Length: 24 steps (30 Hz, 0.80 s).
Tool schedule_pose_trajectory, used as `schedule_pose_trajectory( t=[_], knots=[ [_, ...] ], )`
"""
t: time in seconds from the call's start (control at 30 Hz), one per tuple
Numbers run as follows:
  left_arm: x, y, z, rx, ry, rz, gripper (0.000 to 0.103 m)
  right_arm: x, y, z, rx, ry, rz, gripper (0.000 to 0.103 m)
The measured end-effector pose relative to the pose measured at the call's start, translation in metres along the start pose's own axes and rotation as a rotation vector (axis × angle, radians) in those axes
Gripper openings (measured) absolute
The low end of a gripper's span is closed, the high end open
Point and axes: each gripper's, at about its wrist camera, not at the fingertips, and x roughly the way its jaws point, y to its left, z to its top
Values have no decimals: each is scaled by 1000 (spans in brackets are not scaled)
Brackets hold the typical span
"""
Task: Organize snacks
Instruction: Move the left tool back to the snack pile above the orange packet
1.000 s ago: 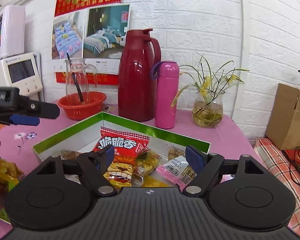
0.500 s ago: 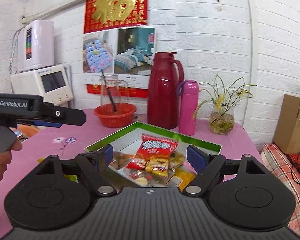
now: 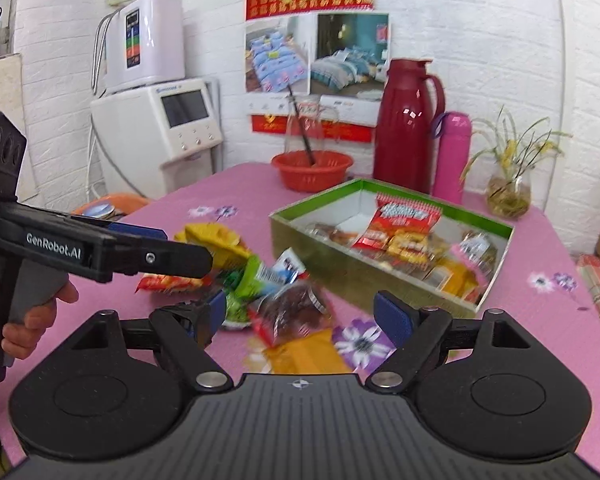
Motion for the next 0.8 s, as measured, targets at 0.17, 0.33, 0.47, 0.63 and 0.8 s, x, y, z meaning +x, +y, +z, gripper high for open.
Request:
schedule_pose_trajectory(
  t=[0.17, 0.33, 0.47, 0.63, 0.8],
  knots=[
    [-3, 32, -26, -50, 51, 46, 103, 12, 8, -21, -1, 71, 21, 103],
    [-1, 49, -42, -89, 106, 50, 103, 20, 11, -36, -28, 111, 31, 103],
    [4, 43, -43, -74, 124, 22, 103, 31, 11, -41, -52, 133, 21, 103],
    [10, 31, -41, -67, 124, -26, 103, 49, 1, -38, -142, 102, -24, 103],
    [15, 24, -43, -93, 135, -49, 103, 77, -25, -37, -87, 152, 17, 103]
  ],
)
